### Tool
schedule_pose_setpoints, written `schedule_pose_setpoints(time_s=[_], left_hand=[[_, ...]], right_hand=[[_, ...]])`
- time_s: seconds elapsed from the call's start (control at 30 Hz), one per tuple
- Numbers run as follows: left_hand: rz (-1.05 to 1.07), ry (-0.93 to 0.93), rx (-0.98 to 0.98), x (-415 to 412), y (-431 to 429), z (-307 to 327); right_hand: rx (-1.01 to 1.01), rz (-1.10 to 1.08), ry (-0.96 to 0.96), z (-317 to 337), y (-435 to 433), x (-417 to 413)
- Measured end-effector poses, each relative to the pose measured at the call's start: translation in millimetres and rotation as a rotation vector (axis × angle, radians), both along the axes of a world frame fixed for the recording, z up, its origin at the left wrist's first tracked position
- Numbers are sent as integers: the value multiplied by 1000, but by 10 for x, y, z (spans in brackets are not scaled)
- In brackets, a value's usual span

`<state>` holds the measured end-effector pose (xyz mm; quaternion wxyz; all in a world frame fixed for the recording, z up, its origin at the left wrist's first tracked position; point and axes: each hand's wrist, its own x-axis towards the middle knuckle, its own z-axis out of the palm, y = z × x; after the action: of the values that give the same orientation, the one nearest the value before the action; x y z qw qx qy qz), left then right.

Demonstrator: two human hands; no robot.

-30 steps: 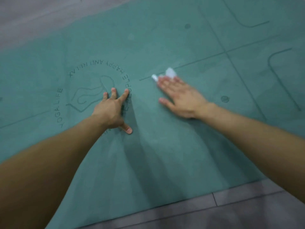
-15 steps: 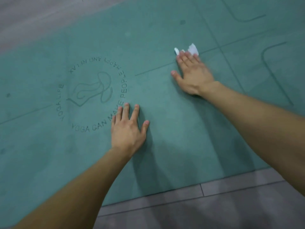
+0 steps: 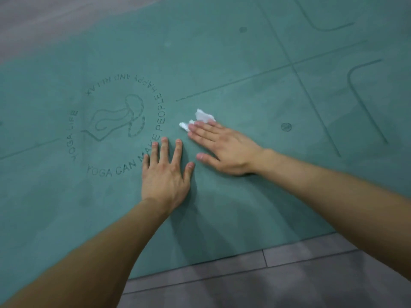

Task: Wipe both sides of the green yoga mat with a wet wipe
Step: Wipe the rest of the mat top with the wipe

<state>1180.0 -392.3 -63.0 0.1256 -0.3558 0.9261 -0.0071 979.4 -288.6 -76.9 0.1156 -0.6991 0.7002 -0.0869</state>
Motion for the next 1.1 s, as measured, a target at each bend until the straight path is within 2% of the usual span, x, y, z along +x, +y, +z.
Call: schedule_pose_setpoints(time_s=[0.03, 0.07, 0.13, 0.2, 0.27, 0.37, 0.43, 0.47, 0.57, 0.63, 0.7, 0.77, 0.83, 0.87, 1.0, 1.07, 1.1], left_hand=[[-6, 4, -5, 4, 3, -8], [-7, 6, -7, 11, 5, -19], [0, 2, -4, 15, 0, -17], [-1, -11, 15, -5, 8, 18], [7, -23, 42, -26, -3, 79], [7, -49, 80, -64, -36, 156], [-5, -63, 112, -82, -82, 225], [-11, -80, 136, -90, -111, 284], [-10, -179, 242, -101, -192, 507], [-7, -215, 285, -109, -145, 611], [-24, -226, 282, -115, -60, 604], [-23, -221, 247, -136, -33, 542], [-24, -222, 235, -156, -37, 523], [-22, -220, 236, -158, -26, 527], [-4, -229, 243, -175, 23, 588], [-3, -229, 246, -189, 40, 609], [-2, -227, 247, -187, 39, 622]], right_hand=[[-21, 18, 26, 0, 44, -91], [-38, -99, 39, 17, 61, -309], [51, -474, 90, 140, 85, -920], [151, -666, 93, 208, 163, -1249], [113, -608, 46, 207, 116, -858], [43, -143, -12, 96, 189, 174], [29, -35, 28, 91, 265, 170], [34, -125, 38, 106, 256, -56], [113, -575, 63, 118, 238, -871], [126, -707, 49, 119, 220, -898], [78, -546, 34, 113, 116, -399], [21, -202, -8, 27, 193, 146], [4, -33, 31, 32, 322, 153], [-1, -96, 52, 40, 353, -56], [106, -698, 54, 124, 413, -1069], [65, -723, 28, 138, 354, -809], [29, -616, 23, 110, 297, -448]])
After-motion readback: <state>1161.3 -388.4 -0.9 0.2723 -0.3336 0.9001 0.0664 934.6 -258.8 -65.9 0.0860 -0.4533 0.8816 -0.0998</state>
